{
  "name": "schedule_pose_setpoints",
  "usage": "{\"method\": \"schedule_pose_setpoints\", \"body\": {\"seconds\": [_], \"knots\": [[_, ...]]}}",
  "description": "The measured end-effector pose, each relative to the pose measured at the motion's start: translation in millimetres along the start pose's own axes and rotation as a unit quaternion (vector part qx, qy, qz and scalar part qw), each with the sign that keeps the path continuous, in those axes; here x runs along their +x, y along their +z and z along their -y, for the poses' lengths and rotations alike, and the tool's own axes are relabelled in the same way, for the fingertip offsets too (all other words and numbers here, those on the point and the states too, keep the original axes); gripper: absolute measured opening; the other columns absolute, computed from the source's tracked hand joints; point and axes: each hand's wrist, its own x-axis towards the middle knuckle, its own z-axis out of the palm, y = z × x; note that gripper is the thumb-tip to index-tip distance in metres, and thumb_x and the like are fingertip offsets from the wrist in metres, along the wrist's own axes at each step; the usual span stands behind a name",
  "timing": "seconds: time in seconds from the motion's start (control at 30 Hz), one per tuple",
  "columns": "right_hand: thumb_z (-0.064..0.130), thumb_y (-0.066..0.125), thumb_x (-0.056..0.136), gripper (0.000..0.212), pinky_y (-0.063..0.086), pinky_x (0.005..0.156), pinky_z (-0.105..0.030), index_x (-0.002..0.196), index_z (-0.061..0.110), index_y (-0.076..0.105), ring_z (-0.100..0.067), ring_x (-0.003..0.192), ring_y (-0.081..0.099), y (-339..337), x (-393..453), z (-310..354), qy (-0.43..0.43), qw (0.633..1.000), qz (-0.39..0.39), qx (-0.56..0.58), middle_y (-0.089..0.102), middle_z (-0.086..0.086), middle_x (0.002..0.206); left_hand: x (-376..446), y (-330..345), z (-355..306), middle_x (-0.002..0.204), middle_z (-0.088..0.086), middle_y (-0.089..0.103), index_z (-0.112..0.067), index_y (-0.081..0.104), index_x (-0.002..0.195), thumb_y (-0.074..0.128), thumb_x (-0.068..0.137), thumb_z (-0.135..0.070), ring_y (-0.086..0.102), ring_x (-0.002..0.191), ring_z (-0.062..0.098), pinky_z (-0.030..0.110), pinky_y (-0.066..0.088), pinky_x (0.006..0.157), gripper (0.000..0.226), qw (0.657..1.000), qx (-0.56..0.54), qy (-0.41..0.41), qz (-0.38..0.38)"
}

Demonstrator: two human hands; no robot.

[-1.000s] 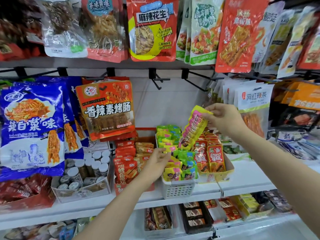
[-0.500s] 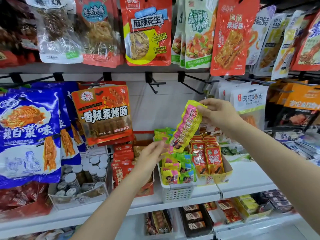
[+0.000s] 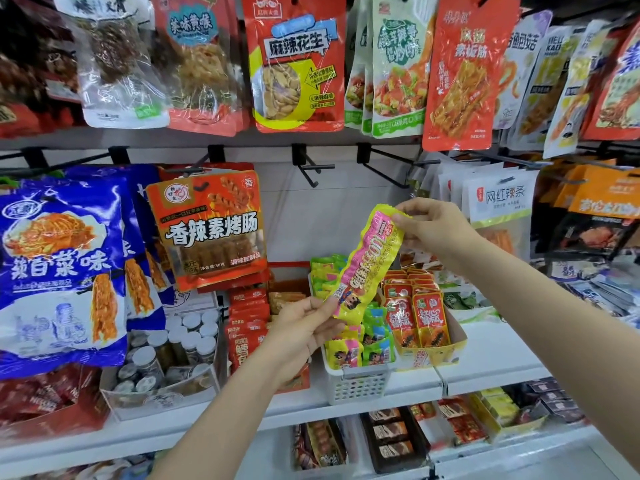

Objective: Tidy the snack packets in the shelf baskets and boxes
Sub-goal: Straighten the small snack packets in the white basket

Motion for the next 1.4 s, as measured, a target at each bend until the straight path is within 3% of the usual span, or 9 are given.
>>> {"method": "schedule_pose_setpoints", "body": {"seconds": [0.17,0.27,0.37,0.47,0.6,0.73,1.0,1.2,1.4], "knots": [[0.013,0.061,0.094,0.008,0.059,0.069,-0.029,0.101,0.008,0.061,-0.022,0.077,0.066,5,-4,-1,-0.029,0.996,0.041,0.076,0.068,-0.016,0.091,-9,7,-2,0.135,0.025,0.056,-0.003,0.052,0.133,0.048,0.097,-0.041,0.061,0.118,0.039,0.044,0.057,0.086,0.052,0.972,-0.168,-0.106,0.125],[0.010,0.055,0.097,0.006,0.057,0.075,-0.026,0.102,0.008,0.058,-0.017,0.080,0.064,6,-4,-3,-0.054,0.985,0.076,0.149,0.064,-0.010,0.092,-11,12,-3,0.126,0.026,0.061,-0.003,0.053,0.134,0.048,0.097,-0.039,0.071,0.095,0.030,0.034,0.061,0.070,0.052,0.952,-0.246,-0.131,0.129],[0.010,0.056,0.096,0.006,0.055,0.086,-0.030,0.100,0.010,0.062,-0.016,0.087,0.061,3,-4,-7,-0.068,0.982,0.090,0.153,0.063,-0.006,0.095,-11,10,-1,0.105,0.024,0.066,0.005,0.054,0.128,0.076,0.079,-0.011,0.070,0.074,0.021,0.028,0.060,0.062,0.056,0.944,-0.295,-0.101,0.104],[0.017,0.057,0.097,0.020,0.054,0.078,-0.025,0.112,0.011,0.068,-0.017,0.085,0.057,1,-4,-10,-0.056,0.990,0.091,0.089,0.066,-0.001,0.091,-7,11,2,0.096,0.016,0.070,0.000,0.068,0.114,0.070,0.079,-0.001,0.071,0.078,0.020,0.026,0.059,0.067,0.036,0.977,-0.196,-0.043,0.069],[0.037,0.049,0.098,0.031,0.058,0.083,-0.029,0.120,0.020,0.063,-0.020,0.099,0.070,0,-7,-13,0.024,0.976,0.159,0.148,0.074,-0.009,0.103,-5,13,13,0.114,0.007,0.073,-0.012,0.065,0.120,0.075,0.074,-0.010,0.072,0.099,0.023,0.028,0.058,0.078,0.048,0.996,-0.006,0.084,-0.031],[0.010,0.067,0.089,0.044,0.059,0.077,-0.026,0.130,0.021,0.060,-0.019,0.092,0.073,-2,-7,-21,-0.021,0.991,0.121,0.050,0.076,-0.006,0.097,-10,11,16,0.115,0.002,0.073,-0.024,0.068,0.116,0.090,0.064,-0.012,0.070,0.105,0.024,0.027,0.058,0.078,0.058,0.987,0.058,0.146,-0.022],[0.006,0.066,0.089,0.045,0.060,0.083,-0.033,0.129,0.026,0.061,-0.019,0.091,0.073,-1,-6,-20,-0.036,0.993,0.098,0.051,0.076,-0.001,0.100,-15,11,11,0.124,0.001,0.068,-0.029,0.066,0.120,0.089,0.063,-0.005,0.068,0.110,0.021,0.027,0.057,0.080,0.065,0.985,0.073,0.154,-0.004],[0.000,0.063,0.090,0.038,0.058,0.086,-0.031,0.125,0.015,0.061,-0.024,0.099,0.071,0,-8,-18,-0.051,0.975,0.149,0.156,0.073,-0.009,0.106,-19,20,-1,0.127,0.021,0.063,-0.013,0.051,0.135,0.048,0.089,-0.060,0.064,0.114,0.037,0.043,0.058,0.083,0.066,0.986,-0.135,-0.060,0.072],[0.005,0.065,0.089,0.023,0.055,0.091,-0.030,0.107,0.019,0.070,-0.021,0.104,0.067,0,-8,-17,-0.068,0.971,0.170,0.154,0.072,-0.005,0.109,-14,17,0,0.104,0.015,0.070,-0.001,0.069,0.117,0.070,0.081,-0.013,0.070,0.080,0.021,0.029,0.059,0.068,0.038,0.985,-0.162,-0.028,0.060]]}}
